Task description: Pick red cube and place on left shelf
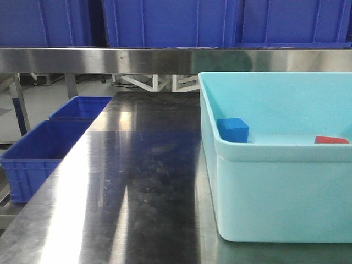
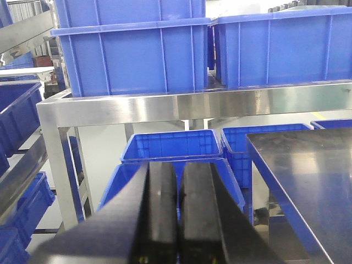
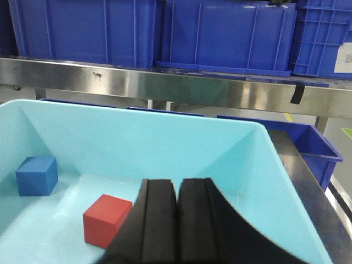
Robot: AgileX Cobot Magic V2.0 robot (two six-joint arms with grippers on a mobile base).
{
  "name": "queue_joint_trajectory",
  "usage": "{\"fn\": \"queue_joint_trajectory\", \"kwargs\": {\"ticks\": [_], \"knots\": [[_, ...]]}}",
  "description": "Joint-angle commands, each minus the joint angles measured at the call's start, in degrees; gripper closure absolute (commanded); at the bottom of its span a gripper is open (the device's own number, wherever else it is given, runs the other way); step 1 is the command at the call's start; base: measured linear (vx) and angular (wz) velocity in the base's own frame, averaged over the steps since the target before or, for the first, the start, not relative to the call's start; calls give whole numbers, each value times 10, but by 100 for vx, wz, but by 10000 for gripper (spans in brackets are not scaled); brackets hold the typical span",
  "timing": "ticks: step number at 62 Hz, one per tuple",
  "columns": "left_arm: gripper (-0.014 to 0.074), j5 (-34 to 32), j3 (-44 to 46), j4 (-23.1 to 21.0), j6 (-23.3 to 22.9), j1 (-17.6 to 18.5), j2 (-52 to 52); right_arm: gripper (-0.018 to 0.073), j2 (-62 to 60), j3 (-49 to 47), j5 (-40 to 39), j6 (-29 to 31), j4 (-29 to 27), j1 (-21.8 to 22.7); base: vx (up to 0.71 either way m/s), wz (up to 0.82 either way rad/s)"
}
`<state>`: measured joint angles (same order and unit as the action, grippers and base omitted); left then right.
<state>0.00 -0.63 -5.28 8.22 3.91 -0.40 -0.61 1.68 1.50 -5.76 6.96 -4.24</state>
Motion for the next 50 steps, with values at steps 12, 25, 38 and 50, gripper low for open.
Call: {"fn": "queue_joint_trajectory", "kwargs": {"ticks": [12, 25, 38, 50], "knots": [[491, -48, -13, -3, 1, 2, 5, 508, 94, -79, -32, -41, -1, 3, 0, 0], [491, -48, -13, -3, 1, 2, 5, 508, 288, -209, -25, -42, -1, 3, 0, 0], [491, -48, -13, -3, 1, 2, 5, 505, 433, -329, 9, -42, -1, 1, 0, 0], [491, -48, -13, -3, 1, 2, 4, 204, 538, -414, 69, -45, -7, -30, 0, 0]]}}
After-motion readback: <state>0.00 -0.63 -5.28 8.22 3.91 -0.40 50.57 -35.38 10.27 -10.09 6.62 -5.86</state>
